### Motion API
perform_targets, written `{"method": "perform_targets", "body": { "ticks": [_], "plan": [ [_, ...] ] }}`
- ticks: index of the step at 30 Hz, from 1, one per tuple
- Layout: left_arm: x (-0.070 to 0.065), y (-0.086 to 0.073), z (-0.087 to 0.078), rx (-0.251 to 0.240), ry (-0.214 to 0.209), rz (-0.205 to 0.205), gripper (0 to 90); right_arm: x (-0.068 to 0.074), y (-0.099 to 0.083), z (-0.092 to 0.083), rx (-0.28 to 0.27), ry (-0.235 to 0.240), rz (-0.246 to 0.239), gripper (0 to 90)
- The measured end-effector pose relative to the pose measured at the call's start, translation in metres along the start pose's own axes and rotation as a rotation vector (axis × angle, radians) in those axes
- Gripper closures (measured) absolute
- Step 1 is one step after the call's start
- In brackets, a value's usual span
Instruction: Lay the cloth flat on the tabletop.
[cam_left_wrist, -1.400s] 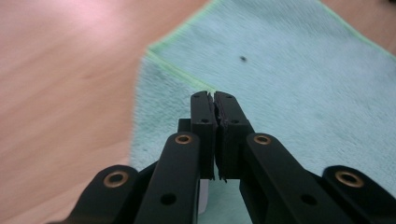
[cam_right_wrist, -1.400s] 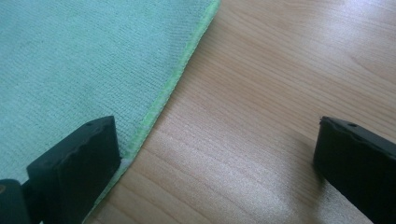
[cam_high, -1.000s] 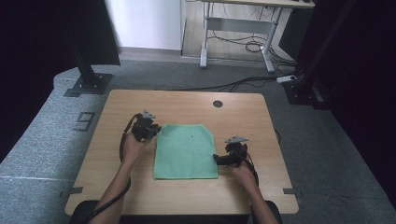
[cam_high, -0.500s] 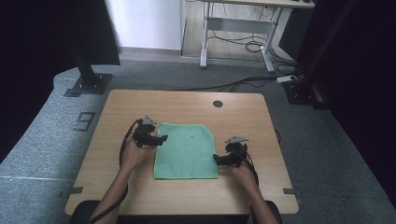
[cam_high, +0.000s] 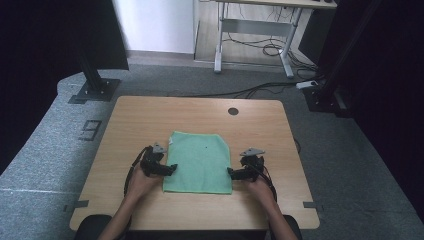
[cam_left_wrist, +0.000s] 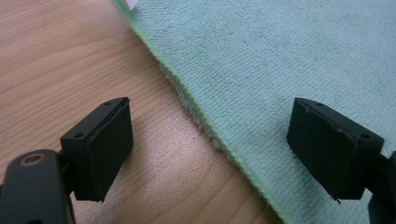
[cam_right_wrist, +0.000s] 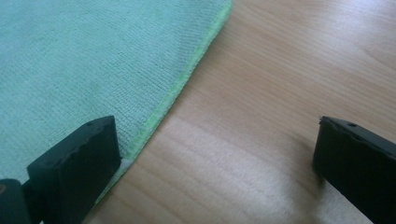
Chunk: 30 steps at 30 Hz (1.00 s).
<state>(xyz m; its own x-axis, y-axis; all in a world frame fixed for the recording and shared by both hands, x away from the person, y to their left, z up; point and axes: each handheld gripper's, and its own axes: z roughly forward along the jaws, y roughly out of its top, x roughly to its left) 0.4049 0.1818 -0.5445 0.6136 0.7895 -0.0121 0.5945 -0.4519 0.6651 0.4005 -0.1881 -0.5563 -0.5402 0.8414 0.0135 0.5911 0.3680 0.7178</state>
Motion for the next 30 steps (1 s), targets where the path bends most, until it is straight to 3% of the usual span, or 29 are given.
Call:
{"method": "perform_targets", "body": {
  "ticks": [15, 19, 24, 27, 30],
  "plan": [
    [-0.022, -0.021, -0.017, -0.007, 0.002, 0.001, 15.3, 0.013, -0.018, -0.018, 0.001, 0.036, -0.035, 0.1],
    [-0.027, -0.028, -0.02, -0.032, 0.001, 0.002, 15.3, 0.014, -0.021, -0.021, 0.002, 0.046, -0.044, 0.1],
    [-0.027, -0.027, -0.02, -0.032, 0.0, 0.004, 15.1, 0.01, -0.014, -0.022, 0.028, 0.097, -0.069, 8.0],
    [-0.026, -0.027, -0.02, -0.031, -0.001, 0.005, 15.1, 0.007, -0.006, -0.022, 0.016, 0.135, -0.025, 13.1],
    [-0.026, -0.027, -0.02, -0.032, -0.002, 0.004, 15.1, 0.003, 0.007, -0.02, -0.007, 0.131, -0.031, 18.3]
  ]
}}
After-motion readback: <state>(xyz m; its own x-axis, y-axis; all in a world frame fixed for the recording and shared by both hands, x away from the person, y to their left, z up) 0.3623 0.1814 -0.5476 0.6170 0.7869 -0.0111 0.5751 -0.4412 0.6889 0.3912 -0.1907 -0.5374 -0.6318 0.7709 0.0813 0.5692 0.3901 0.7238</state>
